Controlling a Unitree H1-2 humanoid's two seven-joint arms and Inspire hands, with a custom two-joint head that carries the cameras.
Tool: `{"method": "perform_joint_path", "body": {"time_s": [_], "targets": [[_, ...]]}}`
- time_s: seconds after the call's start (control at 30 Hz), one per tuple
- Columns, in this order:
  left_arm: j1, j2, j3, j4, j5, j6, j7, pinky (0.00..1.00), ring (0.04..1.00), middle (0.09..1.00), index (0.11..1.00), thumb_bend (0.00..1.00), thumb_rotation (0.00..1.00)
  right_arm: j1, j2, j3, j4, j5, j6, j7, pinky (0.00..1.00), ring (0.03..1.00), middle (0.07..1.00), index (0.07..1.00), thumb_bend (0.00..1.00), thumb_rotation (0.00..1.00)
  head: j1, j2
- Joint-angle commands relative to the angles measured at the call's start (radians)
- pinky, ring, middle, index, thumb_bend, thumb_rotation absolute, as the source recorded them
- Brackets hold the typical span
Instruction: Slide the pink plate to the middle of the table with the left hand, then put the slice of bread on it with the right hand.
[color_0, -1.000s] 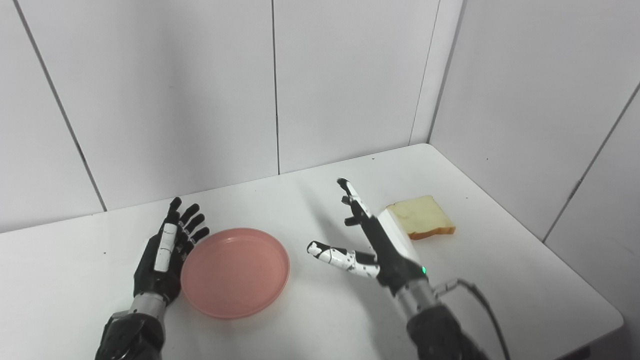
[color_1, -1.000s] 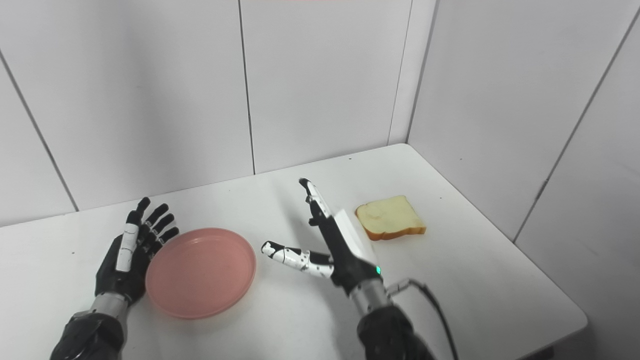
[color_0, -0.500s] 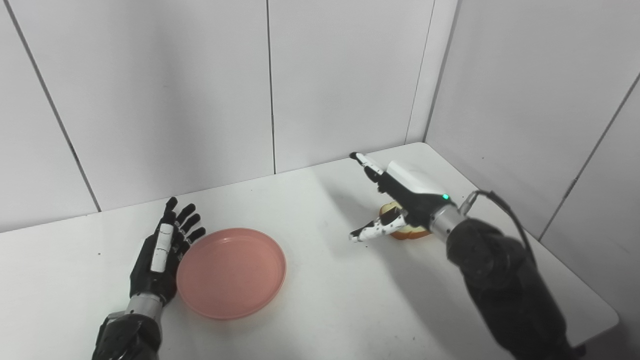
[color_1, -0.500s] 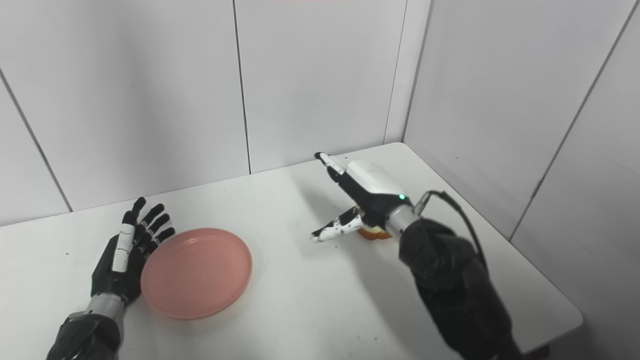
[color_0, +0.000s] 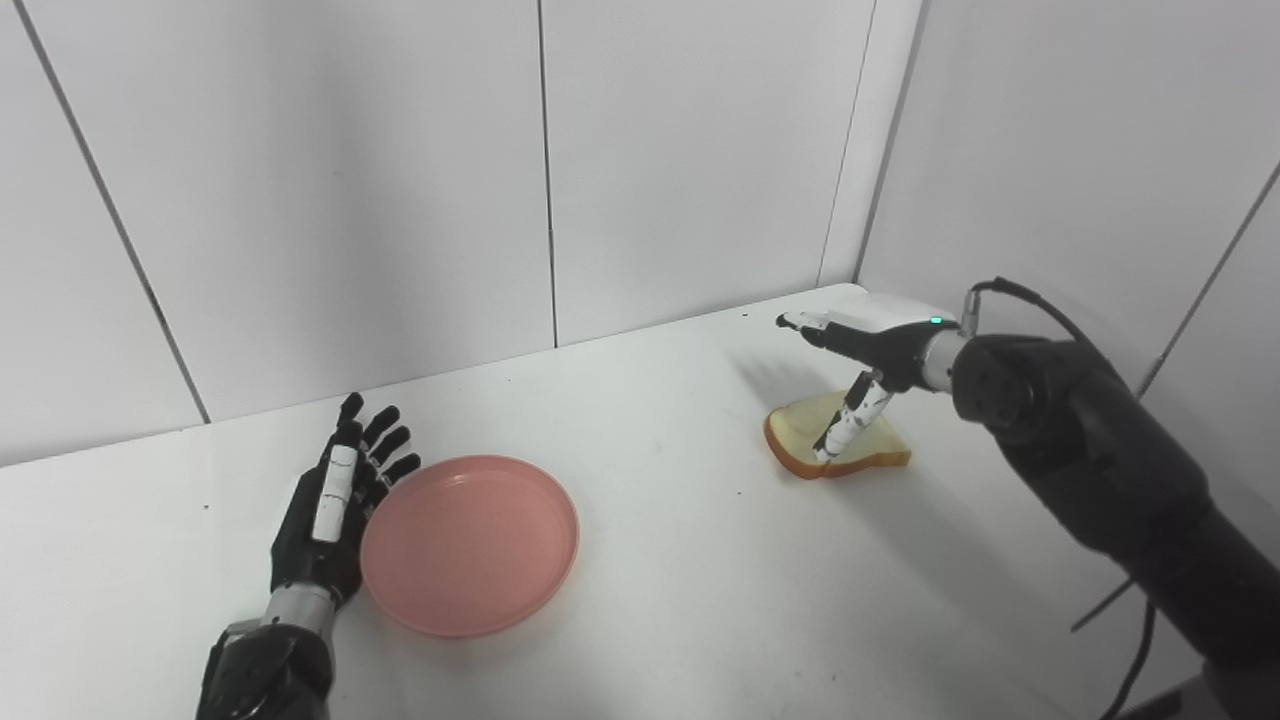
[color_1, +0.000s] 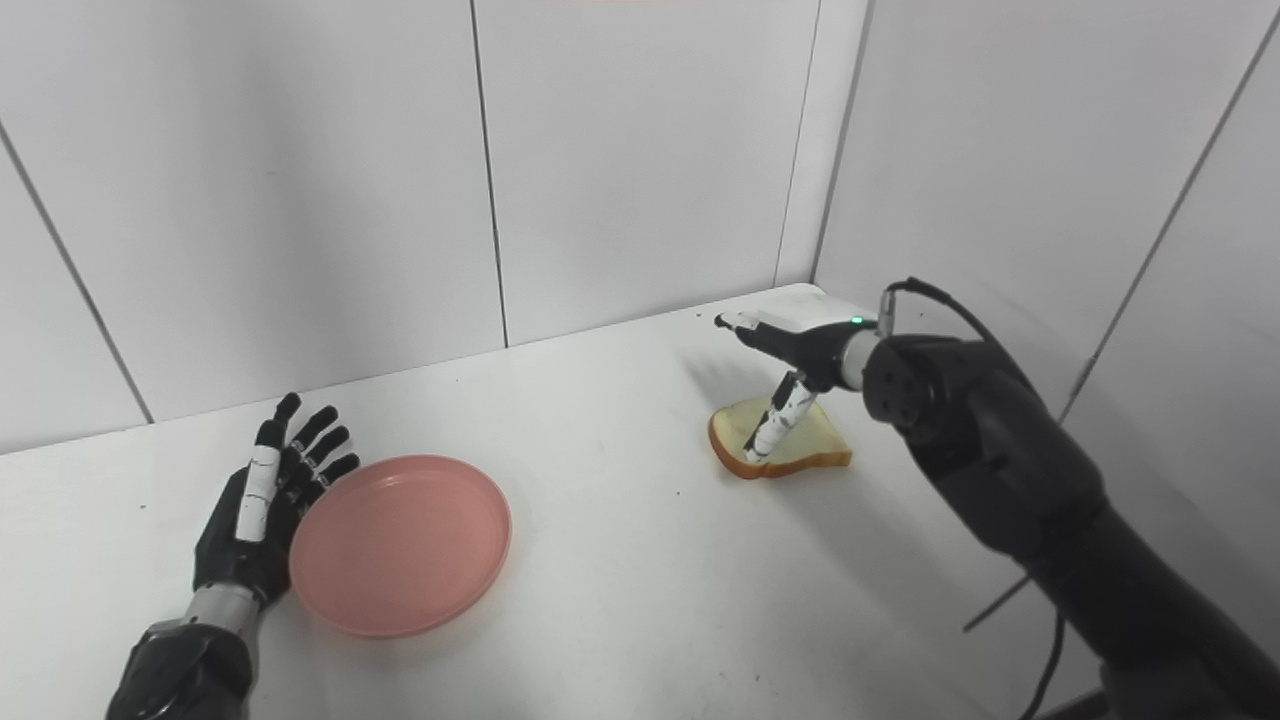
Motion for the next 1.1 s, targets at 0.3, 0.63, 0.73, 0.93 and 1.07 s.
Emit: {"method": "perform_joint_path", "body": {"time_s": [0.3, 0.63, 0.73, 0.93, 1.07], "targets": [[0.067, -0.019, 0.002, 0.026, 0.007, 0.051, 0.012, 0.83, 0.902, 0.918, 1.0, 1.0, 0.78, -0.124, -0.065, 0.114, 0.132, -0.022, -0.099, 0.002, 1.0, 1.0, 1.0, 0.977, 1.0, 0.31, 0.011, 0.004], [0.067, -0.02, 0.005, 0.047, 0.006, 0.041, 0.006, 0.8, 0.884, 0.903, 1.0, 0.98, 0.77, -0.12, -0.025, 0.182, 0.176, -0.085, -0.123, -0.033, 1.0, 1.0, 1.0, 0.965, 1.0, 0.25, 0.022, 0.006], [0.074, -0.022, 0.009, 0.028, 0.001, 0.053, 0.004, 0.81, 0.891, 0.911, 1.0, 0.99, 0.77, -0.125, -0.017, 0.208, 0.183, -0.126, -0.13, -0.037, 1.0, 1.0, 1.0, 0.961, 1.0, 0.25, 0.023, 0.006], [0.074, -0.022, 0.011, 0.035, 0.004, 0.049, 0.005, 0.8, 0.885, 0.899, 1.0, 0.98, 0.75, -0.132, -0.01, 0.246, 0.207, -0.205, -0.172, -0.078, 1.0, 1.0, 1.0, 0.944, 1.0, 0.26, 0.024, 0.007], [0.075, -0.022, 0.008, 0.036, 0.01, 0.045, 0.007, 0.8, 0.889, 0.906, 1.0, 0.96, 0.76, -0.133, -0.001, 0.247, 0.235, -0.214, -0.199, -0.105, 1.0, 1.0, 1.0, 0.939, 1.0, 0.27, 0.027, 0.007]]}}
